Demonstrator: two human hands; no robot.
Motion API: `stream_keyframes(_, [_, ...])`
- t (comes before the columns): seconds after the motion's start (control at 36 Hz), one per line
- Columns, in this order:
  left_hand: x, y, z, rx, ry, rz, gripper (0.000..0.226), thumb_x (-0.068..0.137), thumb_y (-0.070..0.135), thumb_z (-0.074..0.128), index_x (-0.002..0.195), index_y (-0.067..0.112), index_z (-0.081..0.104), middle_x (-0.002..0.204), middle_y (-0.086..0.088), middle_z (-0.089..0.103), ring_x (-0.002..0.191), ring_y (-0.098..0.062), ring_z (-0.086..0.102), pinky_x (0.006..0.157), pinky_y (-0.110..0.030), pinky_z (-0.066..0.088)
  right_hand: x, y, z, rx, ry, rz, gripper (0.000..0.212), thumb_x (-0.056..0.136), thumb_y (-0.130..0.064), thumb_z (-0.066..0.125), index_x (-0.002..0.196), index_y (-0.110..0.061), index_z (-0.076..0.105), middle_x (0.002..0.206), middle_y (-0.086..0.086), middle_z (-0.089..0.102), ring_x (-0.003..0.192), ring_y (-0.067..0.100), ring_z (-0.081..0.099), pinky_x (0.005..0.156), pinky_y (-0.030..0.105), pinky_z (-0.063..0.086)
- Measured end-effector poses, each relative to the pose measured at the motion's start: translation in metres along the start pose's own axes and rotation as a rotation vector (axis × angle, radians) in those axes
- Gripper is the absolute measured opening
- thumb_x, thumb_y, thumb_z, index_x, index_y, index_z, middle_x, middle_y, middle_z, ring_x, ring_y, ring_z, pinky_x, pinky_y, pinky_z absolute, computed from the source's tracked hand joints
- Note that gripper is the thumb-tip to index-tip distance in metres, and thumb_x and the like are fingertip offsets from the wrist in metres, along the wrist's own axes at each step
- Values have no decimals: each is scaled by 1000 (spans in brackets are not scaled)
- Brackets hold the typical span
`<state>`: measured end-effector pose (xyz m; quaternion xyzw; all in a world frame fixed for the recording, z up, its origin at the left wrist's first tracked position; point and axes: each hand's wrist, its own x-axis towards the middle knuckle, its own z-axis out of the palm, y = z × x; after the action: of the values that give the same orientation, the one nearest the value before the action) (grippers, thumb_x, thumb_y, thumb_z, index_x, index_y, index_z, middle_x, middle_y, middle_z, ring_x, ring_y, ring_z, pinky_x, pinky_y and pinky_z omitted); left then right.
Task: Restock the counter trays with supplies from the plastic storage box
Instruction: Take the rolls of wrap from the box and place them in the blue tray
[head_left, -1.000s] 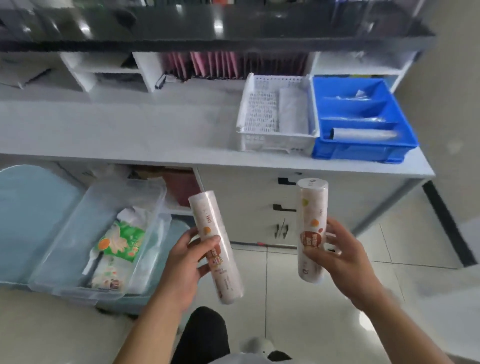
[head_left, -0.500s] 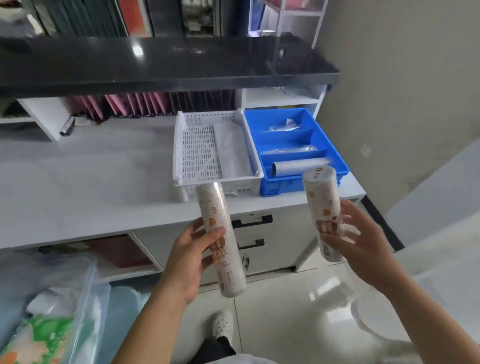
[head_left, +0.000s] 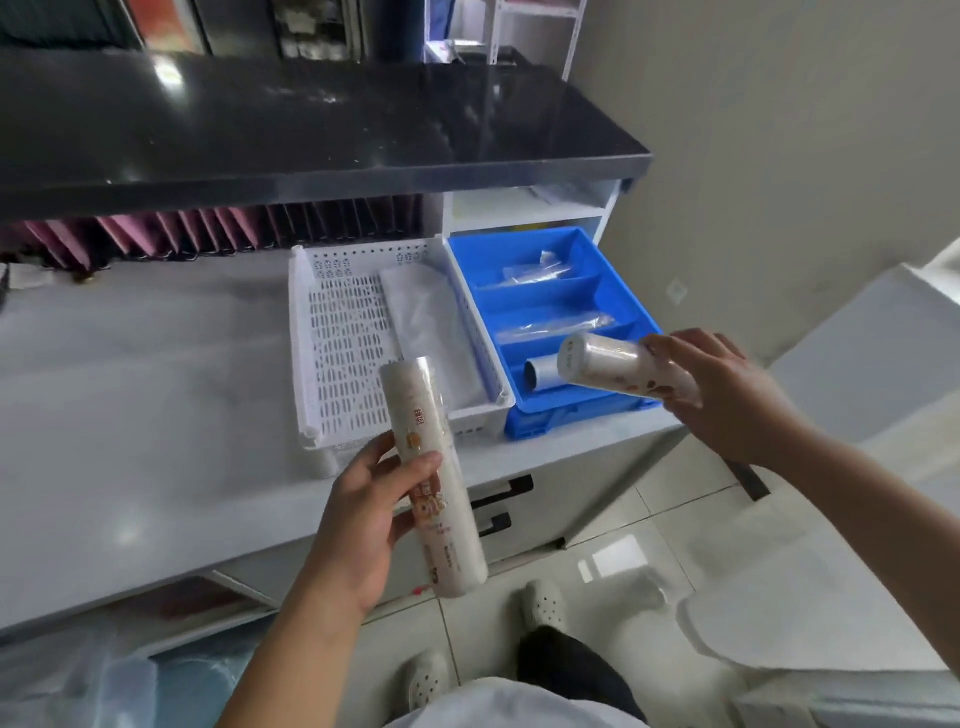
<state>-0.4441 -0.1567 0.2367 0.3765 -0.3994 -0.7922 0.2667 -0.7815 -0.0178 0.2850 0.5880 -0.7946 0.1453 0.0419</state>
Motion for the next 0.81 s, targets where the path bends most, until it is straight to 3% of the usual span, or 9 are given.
stream_keyframes(0.22, [24, 12, 6, -24, 105, 38, 33, 71, 23, 82, 103, 27, 75, 96, -3, 73, 89, -18, 68, 73, -36, 52, 62, 28, 21, -83, -289, -52, 66, 83, -7, 67, 143, -24, 46, 135, 4, 53, 118, 30, 46, 89, 43, 49])
stream_keyframes(0.39, [40, 24, 25, -27, 192, 77, 36, 71, 22, 81, 106, 23, 73, 98, -5, 72, 91, -20, 67, 80, -40, 53, 106, 59, 33, -134, -510, -173, 66, 86, -16, 68, 143, -34, 41, 135, -2, 49, 116, 25, 48, 91, 42, 49])
stream_keyframes(0.5, [50, 25, 40, -40, 248, 89, 39, 67, 26, 78, 106, 22, 74, 99, -4, 72, 88, -17, 69, 69, -31, 58, 127, 76, 45, -165, -645, -229, 61, 90, -26, 63, 144, -38, 36, 134, -6, 47, 115, 20, 45, 90, 33, 47])
stream_keyframes(0.67, [64, 16, 61, -13, 327, 74, 41, 70, 23, 76, 111, 21, 72, 99, -4, 74, 90, -19, 69, 71, -33, 56, 135, 91, 66, -183, -850, -281, 64, 93, -20, 57, 148, -39, 30, 138, -7, 48, 124, 19, 49, 101, 34, 45])
stream_keyframes(0.81, [71, 14, 75, 22, 382, 71, 45, 67, 24, 78, 112, 23, 72, 103, -4, 75, 93, -19, 72, 67, -30, 58, 140, 97, 71, -54, -892, -215, 46, 93, -18, 53, 136, -36, 51, 131, -9, 56, 114, 14, 56, 94, 23, 42])
